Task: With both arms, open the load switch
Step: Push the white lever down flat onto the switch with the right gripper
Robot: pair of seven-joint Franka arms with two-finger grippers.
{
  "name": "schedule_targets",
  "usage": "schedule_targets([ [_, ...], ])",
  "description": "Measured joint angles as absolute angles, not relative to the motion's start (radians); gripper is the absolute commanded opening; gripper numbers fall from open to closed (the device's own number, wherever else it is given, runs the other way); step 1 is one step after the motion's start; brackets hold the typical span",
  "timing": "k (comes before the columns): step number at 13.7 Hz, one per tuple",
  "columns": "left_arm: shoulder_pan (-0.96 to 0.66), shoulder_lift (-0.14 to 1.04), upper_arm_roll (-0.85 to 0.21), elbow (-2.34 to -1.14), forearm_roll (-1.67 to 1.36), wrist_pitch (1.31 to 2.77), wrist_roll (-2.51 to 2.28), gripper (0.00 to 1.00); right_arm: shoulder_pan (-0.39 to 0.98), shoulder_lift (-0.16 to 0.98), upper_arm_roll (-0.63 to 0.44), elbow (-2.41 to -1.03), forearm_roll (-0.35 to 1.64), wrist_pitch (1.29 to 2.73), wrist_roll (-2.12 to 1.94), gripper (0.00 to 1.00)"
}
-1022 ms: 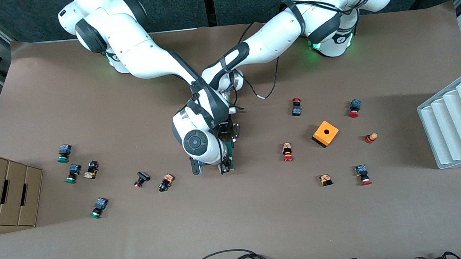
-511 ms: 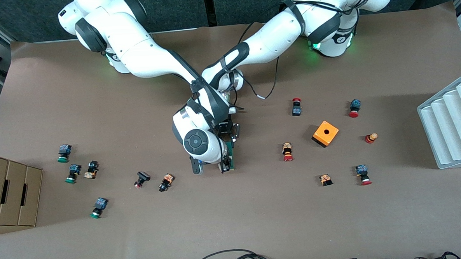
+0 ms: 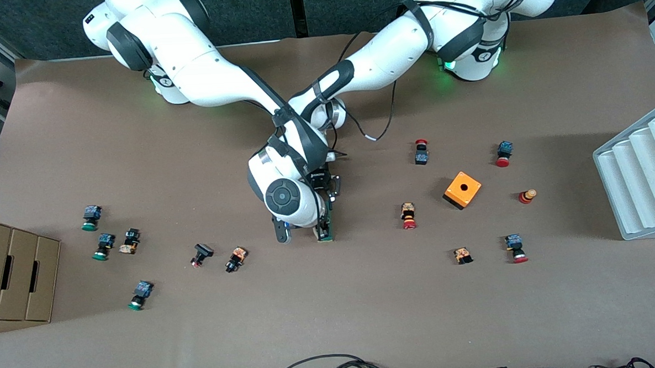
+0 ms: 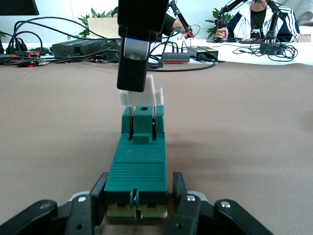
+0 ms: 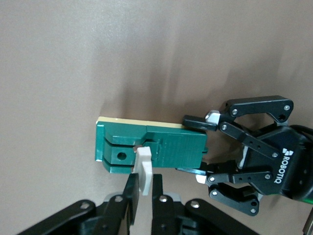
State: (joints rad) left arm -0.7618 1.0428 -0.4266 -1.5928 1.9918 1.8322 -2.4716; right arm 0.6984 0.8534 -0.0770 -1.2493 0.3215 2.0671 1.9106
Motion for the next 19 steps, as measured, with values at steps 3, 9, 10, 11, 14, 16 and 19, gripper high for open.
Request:
schedule_targets([
  [3, -0.762, 1.043, -0.427, -1.593, 1.992, 1.832, -2.472, 0.57, 0.705, 0.849, -0.077, -1.259, 0.318, 2.064, 1.901, 0.17],
  [9, -0.762, 1.043, -0.427, -1.593, 1.992, 1.831, -2.472, 0.57, 0.708, 0.84, -0.077, -1.276, 0.316, 2.063, 1.894, 0.17],
  [10, -0.762, 1.043, -0.427, -1.593, 1.992, 1.831, -2.472, 0.57, 0.709, 0.839, -0.077, -1.278, 0.316, 2.063, 1.893, 0.17],
  [11, -0.762, 1.043, -0.427, -1.593, 1.992, 1.831, -2.472, 0.57, 0.711, 0.838, -0.077, -1.282, 0.314, 2.063, 1.891, 0.17],
  [14, -0.762, 1.043, -0.427, -1.593, 1.992, 1.831, -2.472, 0.57, 0.717, 0.836, -0.077, -1.288, 0.306, 2.063, 1.891, 0.17],
  [16, -0.762, 1.043, -0.427, -1.593, 1.992, 1.831, -2.472, 0.57, 0.719, 0.836, -0.077, -1.289, 0.304, 2.063, 1.89, 0.17],
  [19, -0.762, 1.043, -0.427, -1.593, 1.992, 1.831, -2.472, 0.57, 0.721, 0.835, -0.077, -1.294, 0.301, 2.064, 1.888, 0.17],
])
